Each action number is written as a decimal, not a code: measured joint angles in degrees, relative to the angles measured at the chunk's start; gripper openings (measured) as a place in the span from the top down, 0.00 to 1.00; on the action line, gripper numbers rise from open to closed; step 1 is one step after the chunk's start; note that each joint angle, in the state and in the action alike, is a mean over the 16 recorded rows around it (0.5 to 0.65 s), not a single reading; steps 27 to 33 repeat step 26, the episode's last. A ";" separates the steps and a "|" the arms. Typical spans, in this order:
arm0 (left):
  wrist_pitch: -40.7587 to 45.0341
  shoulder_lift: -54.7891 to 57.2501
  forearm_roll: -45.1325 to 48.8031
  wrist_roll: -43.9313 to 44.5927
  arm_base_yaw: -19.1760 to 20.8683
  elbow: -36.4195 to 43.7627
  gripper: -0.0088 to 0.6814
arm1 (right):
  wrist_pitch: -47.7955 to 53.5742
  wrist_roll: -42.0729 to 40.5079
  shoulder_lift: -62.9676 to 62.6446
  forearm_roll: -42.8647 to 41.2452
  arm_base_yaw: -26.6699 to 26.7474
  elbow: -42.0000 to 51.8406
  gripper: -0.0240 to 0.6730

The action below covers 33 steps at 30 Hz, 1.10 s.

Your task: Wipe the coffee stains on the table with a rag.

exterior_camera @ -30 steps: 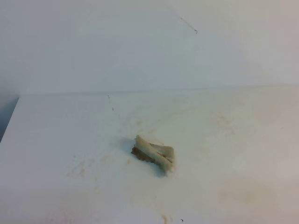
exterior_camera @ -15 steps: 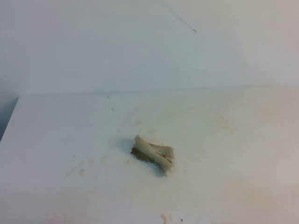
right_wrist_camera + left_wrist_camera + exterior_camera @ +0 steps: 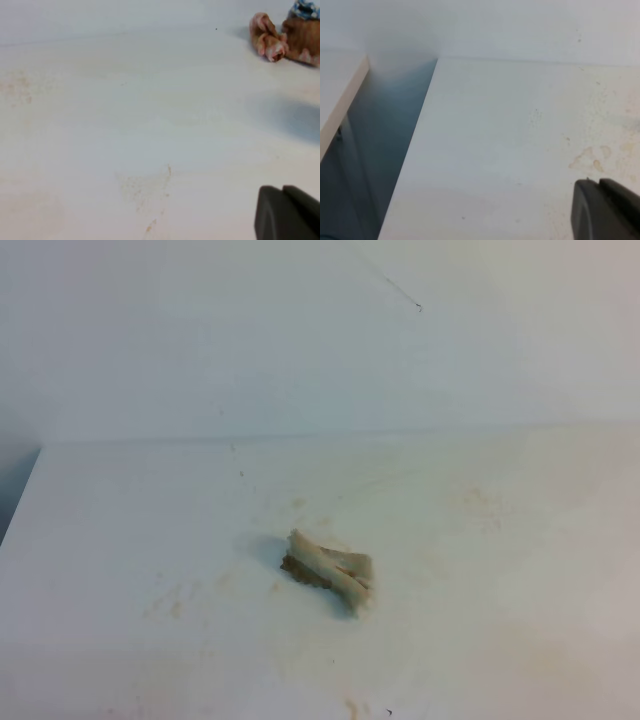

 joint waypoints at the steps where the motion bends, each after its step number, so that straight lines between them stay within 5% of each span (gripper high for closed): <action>1: 0.00 0.00 0.00 0.00 0.00 0.00 0.99 | 0.00 0.00 0.00 0.00 -0.01 0.00 0.96; 33: 0.00 0.05 0.00 0.00 0.00 0.00 0.99 | 0.00 0.00 0.00 0.00 -0.03 0.00 0.97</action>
